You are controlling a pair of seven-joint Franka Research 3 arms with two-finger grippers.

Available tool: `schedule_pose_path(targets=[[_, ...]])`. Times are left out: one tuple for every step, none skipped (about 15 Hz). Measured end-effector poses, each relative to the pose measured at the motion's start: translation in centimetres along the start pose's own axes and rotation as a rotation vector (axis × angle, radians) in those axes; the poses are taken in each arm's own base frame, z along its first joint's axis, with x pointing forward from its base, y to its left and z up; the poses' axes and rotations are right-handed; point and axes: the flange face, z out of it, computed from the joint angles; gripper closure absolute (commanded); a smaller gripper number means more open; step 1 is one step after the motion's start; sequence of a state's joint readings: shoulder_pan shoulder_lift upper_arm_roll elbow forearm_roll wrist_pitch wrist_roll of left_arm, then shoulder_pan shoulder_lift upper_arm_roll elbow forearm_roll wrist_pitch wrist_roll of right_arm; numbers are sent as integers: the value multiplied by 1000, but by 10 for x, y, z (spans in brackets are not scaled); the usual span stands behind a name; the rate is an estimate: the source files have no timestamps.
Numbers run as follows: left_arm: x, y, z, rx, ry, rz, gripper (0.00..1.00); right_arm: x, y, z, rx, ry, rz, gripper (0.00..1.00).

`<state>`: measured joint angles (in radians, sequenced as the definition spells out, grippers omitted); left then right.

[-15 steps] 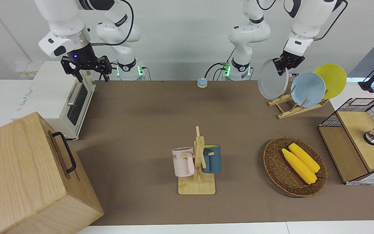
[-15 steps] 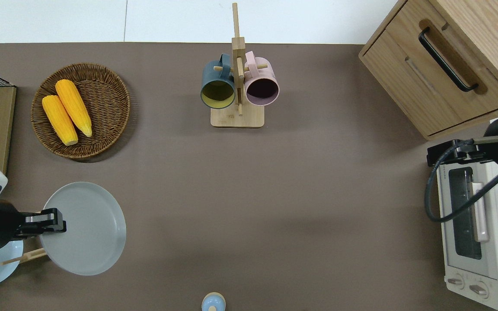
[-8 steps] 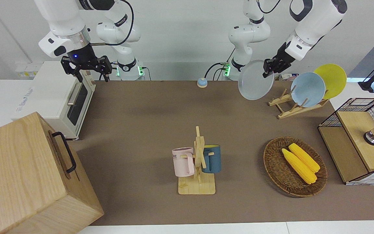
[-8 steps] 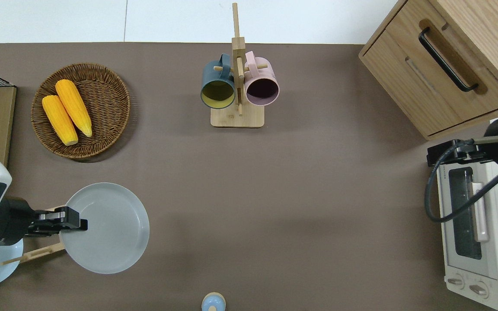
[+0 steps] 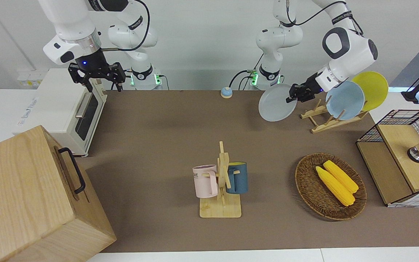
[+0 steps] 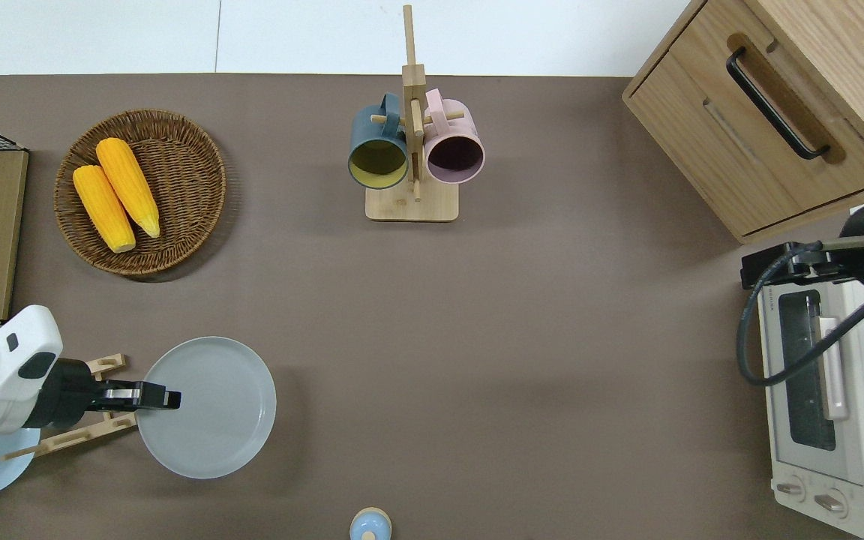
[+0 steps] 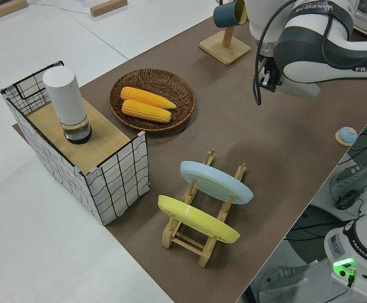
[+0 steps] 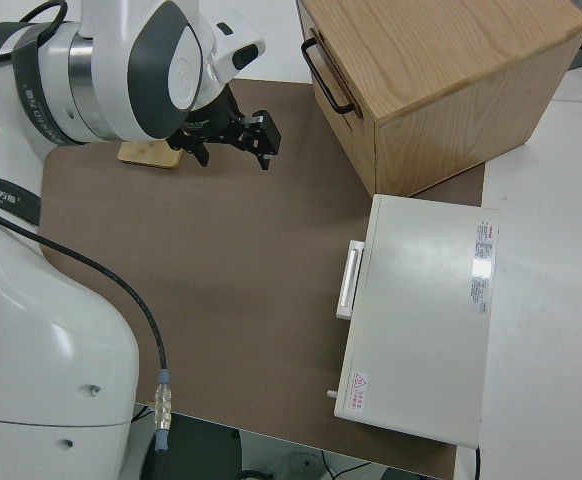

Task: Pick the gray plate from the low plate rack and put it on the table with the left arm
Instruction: 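Carry the gray plate away from the rack and lower it onto the table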

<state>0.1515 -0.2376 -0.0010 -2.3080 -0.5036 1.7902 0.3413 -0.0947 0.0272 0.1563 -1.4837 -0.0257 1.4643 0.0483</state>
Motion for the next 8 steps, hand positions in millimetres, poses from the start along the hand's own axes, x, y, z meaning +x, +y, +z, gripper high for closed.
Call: schedule_pose_path(targets=[[0,-7,10,-2,2,13,1000,0,0,0,0,0,0,17],[0,-13,19,-2,4,26,1000,0,0,0,0,0,0,17],[0,-18,27,0,5,37,1000,0,0,0,0,0,0,17],[0,-24,35,3,7,48,1000,0,0,0,0,0,0,17],[1,-29,42,4,11,55,1000,0,0,0,0,0,0,17],[1,-32,47,3,16,58,1000,0,0,0,0,0,0,17],[1,-35,52,-1,22,63,1000,0,0,0,0,0,0,17],[1,-38,58,-7,27,66,1000,0,0,0,0,0,0,17]])
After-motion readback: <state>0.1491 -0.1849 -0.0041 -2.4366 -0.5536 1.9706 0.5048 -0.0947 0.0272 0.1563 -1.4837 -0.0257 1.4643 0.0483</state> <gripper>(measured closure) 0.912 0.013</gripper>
